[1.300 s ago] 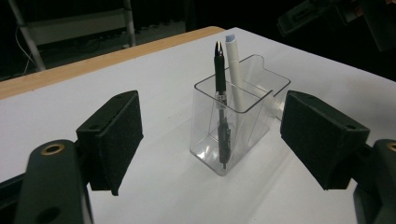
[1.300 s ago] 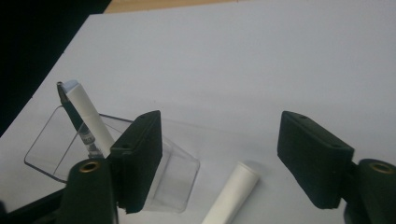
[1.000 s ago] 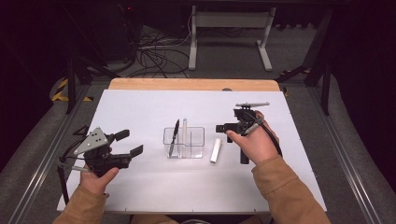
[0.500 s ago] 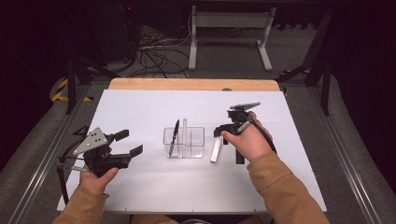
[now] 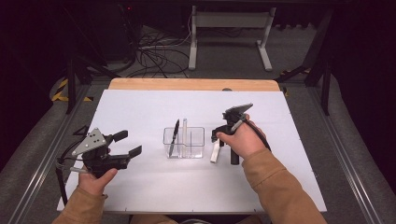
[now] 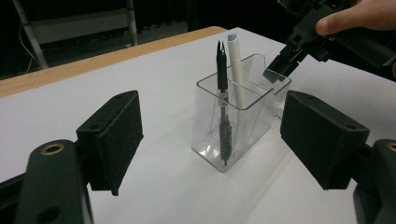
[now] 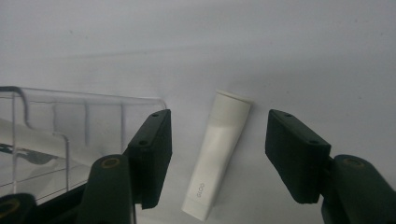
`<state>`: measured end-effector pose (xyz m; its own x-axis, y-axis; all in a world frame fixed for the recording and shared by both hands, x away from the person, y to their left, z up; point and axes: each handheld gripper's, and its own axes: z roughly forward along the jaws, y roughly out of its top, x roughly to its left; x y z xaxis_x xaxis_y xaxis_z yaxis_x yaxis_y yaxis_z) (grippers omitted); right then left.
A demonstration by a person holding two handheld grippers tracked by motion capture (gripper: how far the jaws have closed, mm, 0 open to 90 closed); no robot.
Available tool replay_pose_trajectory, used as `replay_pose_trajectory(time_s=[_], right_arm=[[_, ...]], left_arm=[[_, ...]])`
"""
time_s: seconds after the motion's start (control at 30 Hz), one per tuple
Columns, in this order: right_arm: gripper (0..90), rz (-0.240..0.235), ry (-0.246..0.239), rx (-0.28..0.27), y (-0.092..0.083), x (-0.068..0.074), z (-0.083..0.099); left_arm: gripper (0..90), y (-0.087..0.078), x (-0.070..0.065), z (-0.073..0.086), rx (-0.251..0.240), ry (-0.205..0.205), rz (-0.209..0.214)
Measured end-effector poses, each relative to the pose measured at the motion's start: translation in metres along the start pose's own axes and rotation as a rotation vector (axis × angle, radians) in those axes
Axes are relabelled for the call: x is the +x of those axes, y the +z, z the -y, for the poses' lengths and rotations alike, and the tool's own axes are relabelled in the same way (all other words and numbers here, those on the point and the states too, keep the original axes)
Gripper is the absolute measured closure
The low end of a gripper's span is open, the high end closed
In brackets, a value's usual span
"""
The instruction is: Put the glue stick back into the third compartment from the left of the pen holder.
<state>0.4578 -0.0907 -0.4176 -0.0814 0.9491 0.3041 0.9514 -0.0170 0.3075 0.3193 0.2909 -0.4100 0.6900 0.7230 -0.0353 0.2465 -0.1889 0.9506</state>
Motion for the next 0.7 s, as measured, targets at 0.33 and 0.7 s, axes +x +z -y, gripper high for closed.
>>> replay_pose_trajectory(time_s=[0.33, 0.7], right_arm=[[43.7, 0.031, 0.045, 0.05, 0.013, 0.001, -0.004], [54.2, 0.073, 0.089, 0.076, 0.029, -0.001, -0.009]], left_arm=[[21.7, 0.001, -0.001, 0.0, 0.003, -0.01, 0.004], [21.7, 0.001, 0.0, 0.0, 0.0, -0.007, 0.009]])
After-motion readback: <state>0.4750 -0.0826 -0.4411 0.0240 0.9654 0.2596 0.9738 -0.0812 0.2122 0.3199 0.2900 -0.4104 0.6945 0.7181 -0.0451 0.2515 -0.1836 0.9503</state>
